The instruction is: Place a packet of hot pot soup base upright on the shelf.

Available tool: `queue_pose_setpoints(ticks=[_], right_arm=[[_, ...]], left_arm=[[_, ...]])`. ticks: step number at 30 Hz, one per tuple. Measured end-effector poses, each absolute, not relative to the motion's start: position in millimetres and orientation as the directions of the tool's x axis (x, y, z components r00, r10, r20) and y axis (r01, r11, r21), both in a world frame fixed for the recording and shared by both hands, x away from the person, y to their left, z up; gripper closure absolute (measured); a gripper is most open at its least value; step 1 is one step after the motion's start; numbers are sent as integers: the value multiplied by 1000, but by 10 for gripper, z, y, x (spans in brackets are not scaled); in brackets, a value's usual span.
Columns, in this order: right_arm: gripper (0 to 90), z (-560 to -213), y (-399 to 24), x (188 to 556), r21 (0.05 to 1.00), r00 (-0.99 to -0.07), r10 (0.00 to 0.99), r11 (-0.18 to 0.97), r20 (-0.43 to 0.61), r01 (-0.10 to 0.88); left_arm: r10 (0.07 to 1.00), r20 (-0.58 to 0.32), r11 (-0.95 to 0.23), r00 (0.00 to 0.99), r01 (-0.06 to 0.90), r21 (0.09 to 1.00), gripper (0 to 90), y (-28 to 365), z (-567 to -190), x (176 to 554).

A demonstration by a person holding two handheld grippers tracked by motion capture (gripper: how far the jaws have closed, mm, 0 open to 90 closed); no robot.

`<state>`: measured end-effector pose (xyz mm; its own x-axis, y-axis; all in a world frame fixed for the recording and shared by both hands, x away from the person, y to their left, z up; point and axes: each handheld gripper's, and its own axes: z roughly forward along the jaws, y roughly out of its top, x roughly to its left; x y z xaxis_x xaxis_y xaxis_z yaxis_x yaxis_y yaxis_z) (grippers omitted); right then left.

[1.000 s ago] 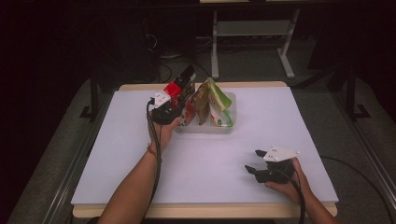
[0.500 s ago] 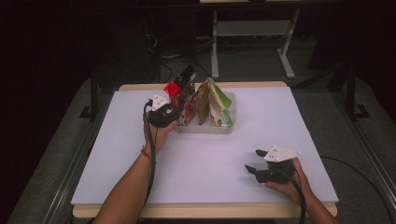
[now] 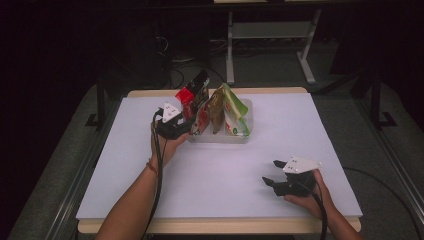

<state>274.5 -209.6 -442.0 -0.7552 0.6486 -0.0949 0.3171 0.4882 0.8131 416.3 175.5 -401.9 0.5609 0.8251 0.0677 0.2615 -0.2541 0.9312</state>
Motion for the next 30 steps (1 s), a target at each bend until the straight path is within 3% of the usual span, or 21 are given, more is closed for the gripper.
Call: queue_pose_setpoints(ticks=[11,23,30], right_arm=[[304,-4414,-2104,2739,818,-752,654,476,-82,324],[303,-4414,-2117,2746,818,-750,657,474,-82,326],[302,-4417,-2115,2748,817,-749,657,475,-82,327]], left_arm=[[796,112,-313,595,246,917,528,1795,-4030,4131],[771,124,-351,625,254,901,376,1799,-3993,4066],[759,147,-375,634,241,895,358,1815,-3999,4010]])
